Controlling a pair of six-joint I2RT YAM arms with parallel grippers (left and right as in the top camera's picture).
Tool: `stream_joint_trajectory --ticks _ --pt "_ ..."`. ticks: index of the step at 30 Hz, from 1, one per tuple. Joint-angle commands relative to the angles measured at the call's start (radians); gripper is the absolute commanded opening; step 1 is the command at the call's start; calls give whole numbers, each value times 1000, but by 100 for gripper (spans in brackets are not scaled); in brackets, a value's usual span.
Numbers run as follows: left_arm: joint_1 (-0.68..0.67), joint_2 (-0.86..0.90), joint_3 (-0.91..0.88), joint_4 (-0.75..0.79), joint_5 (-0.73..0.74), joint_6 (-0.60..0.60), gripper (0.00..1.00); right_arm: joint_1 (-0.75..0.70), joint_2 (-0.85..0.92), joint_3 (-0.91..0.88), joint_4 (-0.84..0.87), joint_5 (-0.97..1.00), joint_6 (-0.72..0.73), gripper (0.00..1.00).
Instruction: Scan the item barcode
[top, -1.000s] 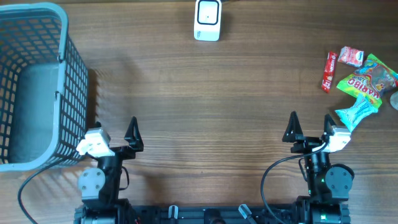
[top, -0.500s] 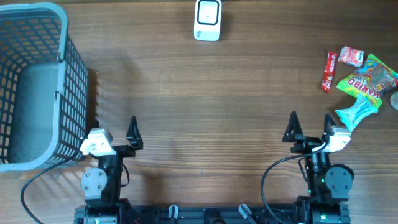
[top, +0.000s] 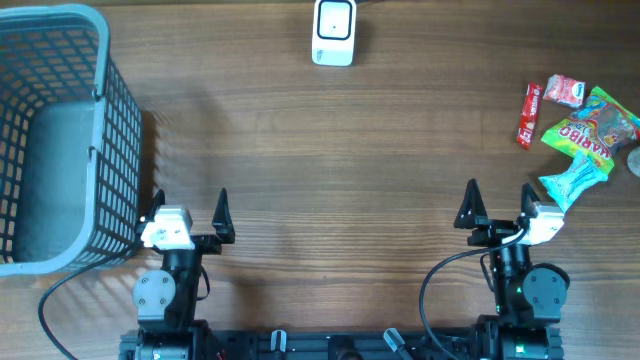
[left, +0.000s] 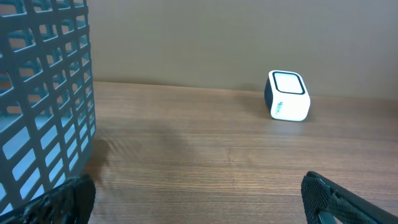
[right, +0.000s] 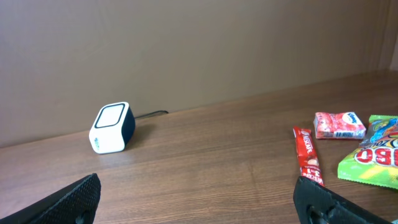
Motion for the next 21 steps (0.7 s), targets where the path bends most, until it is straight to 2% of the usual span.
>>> stream_joint_trajectory --ticks 1,21 --pt "-2 -10 -11 3 5 11 100 3 -12 -1 2 10 -11 100" --pt "34 -10 -11 8 38 0 100 3 -12 -1 2 10 -11 100"
